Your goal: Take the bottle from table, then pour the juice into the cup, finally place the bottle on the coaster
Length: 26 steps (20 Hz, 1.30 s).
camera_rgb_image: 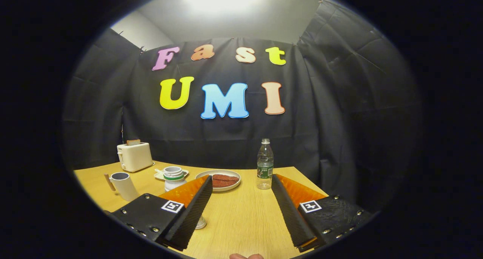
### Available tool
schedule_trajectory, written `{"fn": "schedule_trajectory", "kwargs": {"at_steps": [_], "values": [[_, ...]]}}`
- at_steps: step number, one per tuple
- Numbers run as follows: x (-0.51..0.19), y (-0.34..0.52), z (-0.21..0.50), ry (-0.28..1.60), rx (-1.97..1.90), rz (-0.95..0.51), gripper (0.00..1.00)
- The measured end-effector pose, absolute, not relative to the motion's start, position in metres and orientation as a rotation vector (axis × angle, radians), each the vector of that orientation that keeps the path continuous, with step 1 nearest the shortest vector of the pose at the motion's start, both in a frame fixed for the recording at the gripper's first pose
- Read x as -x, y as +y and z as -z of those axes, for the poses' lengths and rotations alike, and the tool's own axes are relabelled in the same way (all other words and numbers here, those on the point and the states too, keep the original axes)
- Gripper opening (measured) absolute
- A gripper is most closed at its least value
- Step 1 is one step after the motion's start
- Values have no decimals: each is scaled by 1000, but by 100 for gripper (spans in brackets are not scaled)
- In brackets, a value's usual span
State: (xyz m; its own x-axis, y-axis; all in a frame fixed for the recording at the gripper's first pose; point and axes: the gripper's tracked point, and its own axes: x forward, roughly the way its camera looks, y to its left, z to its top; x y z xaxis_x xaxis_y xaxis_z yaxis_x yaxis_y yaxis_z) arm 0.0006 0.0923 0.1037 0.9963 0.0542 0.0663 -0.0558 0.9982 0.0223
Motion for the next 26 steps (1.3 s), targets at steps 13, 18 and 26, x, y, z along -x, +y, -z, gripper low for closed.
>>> {"fn": "schedule_trajectory", "kwargs": {"at_steps": [13, 18, 26], "values": [[1, 187, -54, -16, -46, -172, 96], [-17, 207, -40, -6, 0, -134, 96], [-47, 213, -25, 19, 14, -78, 97]]}}
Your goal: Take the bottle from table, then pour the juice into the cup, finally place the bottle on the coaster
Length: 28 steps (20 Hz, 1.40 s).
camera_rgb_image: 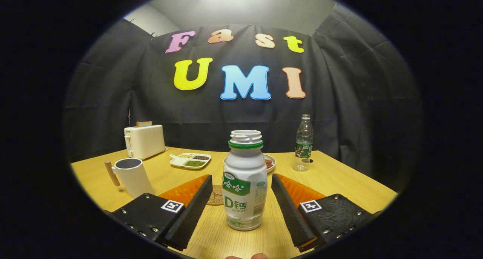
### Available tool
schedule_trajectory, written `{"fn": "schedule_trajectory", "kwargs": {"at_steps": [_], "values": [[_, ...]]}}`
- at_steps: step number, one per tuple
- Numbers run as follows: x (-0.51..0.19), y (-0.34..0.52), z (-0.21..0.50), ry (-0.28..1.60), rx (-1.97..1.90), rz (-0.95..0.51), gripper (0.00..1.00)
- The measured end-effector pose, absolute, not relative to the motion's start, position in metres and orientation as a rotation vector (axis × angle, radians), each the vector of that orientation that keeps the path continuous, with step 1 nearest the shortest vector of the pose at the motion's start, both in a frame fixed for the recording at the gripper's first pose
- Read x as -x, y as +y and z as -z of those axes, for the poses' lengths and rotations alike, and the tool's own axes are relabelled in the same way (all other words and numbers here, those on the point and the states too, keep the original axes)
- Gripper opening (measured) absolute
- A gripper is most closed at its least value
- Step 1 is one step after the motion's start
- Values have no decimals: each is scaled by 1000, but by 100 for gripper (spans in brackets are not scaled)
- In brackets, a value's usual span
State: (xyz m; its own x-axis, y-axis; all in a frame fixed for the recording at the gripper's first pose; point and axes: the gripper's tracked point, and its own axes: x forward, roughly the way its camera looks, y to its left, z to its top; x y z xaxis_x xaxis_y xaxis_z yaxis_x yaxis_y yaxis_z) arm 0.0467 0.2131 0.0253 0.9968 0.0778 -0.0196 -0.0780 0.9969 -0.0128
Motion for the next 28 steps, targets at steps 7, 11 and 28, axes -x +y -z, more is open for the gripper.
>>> {"fn": "schedule_trajectory", "kwargs": {"at_steps": [7, 11, 28], "values": [[-64, 212, -5, 77, 10, -48, 82], [-59, 214, -8, 84, 13, -50, 72], [-56, 254, -43, 75, 324, -128, 69]]}}
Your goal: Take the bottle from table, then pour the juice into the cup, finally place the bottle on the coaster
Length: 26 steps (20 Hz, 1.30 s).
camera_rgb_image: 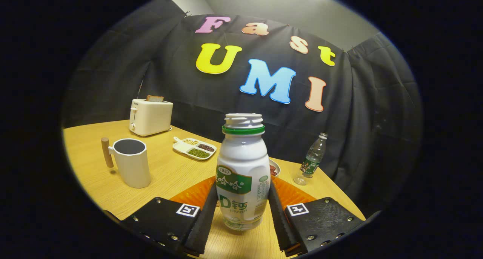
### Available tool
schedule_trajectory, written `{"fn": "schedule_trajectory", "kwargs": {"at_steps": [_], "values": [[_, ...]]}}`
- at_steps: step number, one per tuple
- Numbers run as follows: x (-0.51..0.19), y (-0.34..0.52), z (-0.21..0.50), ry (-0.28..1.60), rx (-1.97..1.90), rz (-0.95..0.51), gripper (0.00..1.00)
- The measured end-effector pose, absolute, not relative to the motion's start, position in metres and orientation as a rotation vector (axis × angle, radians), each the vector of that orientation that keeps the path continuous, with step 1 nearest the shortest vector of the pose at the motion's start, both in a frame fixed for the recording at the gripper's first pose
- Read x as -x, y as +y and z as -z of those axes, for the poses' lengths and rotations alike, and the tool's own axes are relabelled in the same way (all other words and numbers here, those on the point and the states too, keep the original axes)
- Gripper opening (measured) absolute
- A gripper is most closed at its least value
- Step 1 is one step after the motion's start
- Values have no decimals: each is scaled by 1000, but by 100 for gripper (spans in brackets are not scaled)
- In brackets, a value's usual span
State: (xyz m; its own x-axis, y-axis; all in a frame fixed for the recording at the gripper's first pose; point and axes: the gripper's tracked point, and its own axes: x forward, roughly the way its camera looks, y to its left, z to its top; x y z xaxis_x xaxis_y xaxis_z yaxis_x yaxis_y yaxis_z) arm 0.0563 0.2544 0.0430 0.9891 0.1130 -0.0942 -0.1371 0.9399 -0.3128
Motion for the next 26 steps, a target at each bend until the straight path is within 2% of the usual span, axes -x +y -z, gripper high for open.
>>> {"fn": "schedule_trajectory", "kwargs": {"at_steps": [26], "values": [[-86, 330, -49, 63, 841, -212, 70]]}}
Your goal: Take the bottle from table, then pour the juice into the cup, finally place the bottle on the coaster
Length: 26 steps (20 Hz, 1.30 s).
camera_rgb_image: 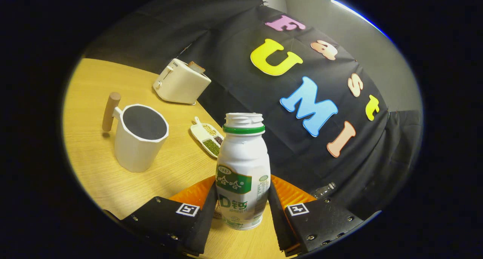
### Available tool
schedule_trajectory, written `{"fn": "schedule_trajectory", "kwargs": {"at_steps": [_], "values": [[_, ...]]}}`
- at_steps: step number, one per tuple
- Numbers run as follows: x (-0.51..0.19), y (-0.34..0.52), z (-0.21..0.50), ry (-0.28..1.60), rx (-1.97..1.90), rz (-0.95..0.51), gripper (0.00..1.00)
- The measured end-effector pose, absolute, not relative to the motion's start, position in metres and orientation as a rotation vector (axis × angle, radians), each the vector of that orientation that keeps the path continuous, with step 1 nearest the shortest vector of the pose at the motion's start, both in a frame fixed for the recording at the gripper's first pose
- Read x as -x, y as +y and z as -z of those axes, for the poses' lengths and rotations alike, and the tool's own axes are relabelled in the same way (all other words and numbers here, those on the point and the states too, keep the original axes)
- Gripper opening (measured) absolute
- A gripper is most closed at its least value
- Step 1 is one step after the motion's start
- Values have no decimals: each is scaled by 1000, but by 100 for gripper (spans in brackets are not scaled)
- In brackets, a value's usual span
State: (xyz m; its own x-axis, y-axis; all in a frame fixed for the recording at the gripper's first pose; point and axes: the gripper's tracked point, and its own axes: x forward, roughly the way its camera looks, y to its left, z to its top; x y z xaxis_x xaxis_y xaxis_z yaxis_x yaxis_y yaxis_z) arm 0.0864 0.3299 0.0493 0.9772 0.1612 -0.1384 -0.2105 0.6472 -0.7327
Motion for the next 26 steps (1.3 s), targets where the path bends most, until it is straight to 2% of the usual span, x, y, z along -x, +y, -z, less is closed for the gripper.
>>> {"fn": "schedule_trajectory", "kwargs": {"at_steps": [26], "values": [[-82, 366, -56, -29, 1405, -227, 70]]}}
